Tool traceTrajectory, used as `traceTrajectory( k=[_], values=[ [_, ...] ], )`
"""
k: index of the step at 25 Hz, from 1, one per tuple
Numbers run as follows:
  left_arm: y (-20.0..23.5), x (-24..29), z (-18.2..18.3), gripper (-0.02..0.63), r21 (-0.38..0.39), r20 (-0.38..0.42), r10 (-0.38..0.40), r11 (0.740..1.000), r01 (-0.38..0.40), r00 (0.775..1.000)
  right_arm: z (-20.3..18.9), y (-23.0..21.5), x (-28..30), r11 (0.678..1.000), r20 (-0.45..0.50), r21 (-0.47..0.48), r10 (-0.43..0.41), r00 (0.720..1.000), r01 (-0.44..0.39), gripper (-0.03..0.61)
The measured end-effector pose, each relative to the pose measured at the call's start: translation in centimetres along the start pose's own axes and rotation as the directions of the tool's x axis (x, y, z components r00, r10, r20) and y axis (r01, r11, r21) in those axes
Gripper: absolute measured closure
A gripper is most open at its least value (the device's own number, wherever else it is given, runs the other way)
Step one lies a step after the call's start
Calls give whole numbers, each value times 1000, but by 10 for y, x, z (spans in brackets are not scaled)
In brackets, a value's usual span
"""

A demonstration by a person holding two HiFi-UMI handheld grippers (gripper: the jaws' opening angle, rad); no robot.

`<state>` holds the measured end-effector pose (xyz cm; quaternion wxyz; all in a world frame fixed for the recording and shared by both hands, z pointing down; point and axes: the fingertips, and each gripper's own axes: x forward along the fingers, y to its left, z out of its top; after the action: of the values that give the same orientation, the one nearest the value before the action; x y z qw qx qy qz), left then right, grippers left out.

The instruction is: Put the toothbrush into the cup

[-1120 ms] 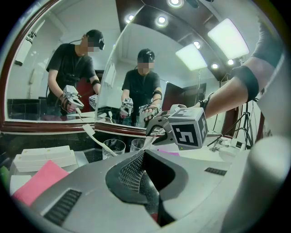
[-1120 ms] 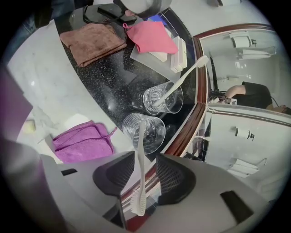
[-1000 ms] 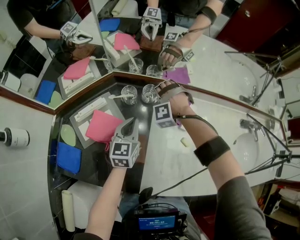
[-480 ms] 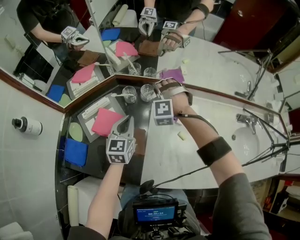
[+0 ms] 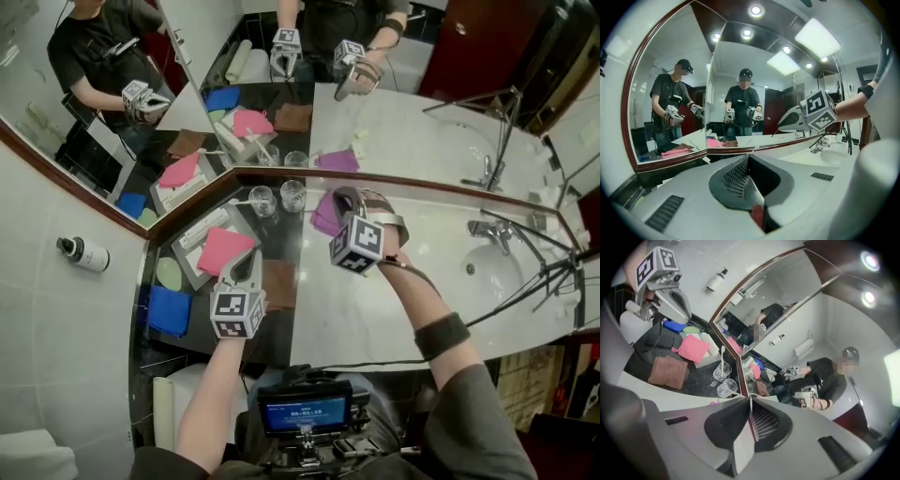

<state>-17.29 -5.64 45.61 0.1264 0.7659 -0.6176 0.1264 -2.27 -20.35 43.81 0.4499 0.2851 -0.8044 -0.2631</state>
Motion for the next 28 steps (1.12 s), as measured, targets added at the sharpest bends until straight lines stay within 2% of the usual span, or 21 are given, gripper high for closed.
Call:
traceTrajectory(
  k=[2, 4, 6, 7, 8, 9, 11, 12, 16, 17, 18, 21, 22, 23, 24, 28],
  values=[
    [0, -8, 1, 614, 9, 2, -3, 1000, 3, 1000, -25, 6, -15, 991, -22, 134, 5, 1000, -2, 560],
    [1, -17, 2, 614, 9, 3, -5, 1000, 5, 1000, -52, 13, -28, 963, -40, 271, 9, 999, 2, 561],
    [2, -26, 1, 614, 8, 3, -6, 1000, 6, 1000, -79, 14, -42, 912, -49, 410, -9, 999, 29, 561],
    [2, -30, 0, 614, 8, 3, -7, 1000, 7, 1000, -92, 12, -51, 875, -53, 482, -27, 998, 50, 561],
    [2, -33, 0, 614, 8, 3, -7, 1000, 7, 1000, -105, 9, -60, 826, -54, 560, -46, 997, 69, 561],
    [3, -36, 0, 614, 7, 4, -6, 1000, 6, 1000, -118, 7, -70, 764, -51, 640, -65, 997, 83, 561],
    [5, -42, -1, 614, 2, 5, -2, 1000, 2, 1000, -144, 8, -88, 618, -51, 779, -105, 993, 105, 561],
    [6, -44, -1, 614, 0, 5, -1, 1000, 1, 1000, -157, 10, -96, 552, -60, 826, -122, 991, 118, 561],
    [9, -51, -5, 614, -14, 4, 5, 1000, -5, 1000, -211, 37, -121, 334, -115, 929, -149, 982, 159, 563],
    [9, -52, -6, 614, -17, 4, 6, 1000, -6, 1000, -220, 45, -128, 263, -121, 952, -155, 981, 159, 563],
    [10, -52, -6, 614, -20, 4, 5, 1000, -5, 1000, -229, 51, -134, 177, -121, 973, -163, 979, 150, 563],
    [9, -53, -7, 614, -27, 7, 5, 1000, -5, 1000, -249, 74, -145, -114, -106, 990, -196, 975, 85, 563],
    [9, -53, -7, 614, -29, 8, 6, 1000, -5, 1000, -254, 82, -147, -187, -106, 980, -202, 974, 68, 563],
    [9, -54, -7, 614, -31, 8, 7, 999, -6, 1000, -259, 90, -149, -233, -110, 971, -203, 973, 61, 565],
    [9, -54, -7, 614, -33, 9, 8, 999, -7, 1000, -263, 98, -149, -257, -115, 964, -199, 973, 61, 565],
    [9, -53, -7, 614, -37, 11, 9, 999, -9, 1000, -270, 116, -152, -297, -118, 953, -193, 974, 56, 565]
  ],
)
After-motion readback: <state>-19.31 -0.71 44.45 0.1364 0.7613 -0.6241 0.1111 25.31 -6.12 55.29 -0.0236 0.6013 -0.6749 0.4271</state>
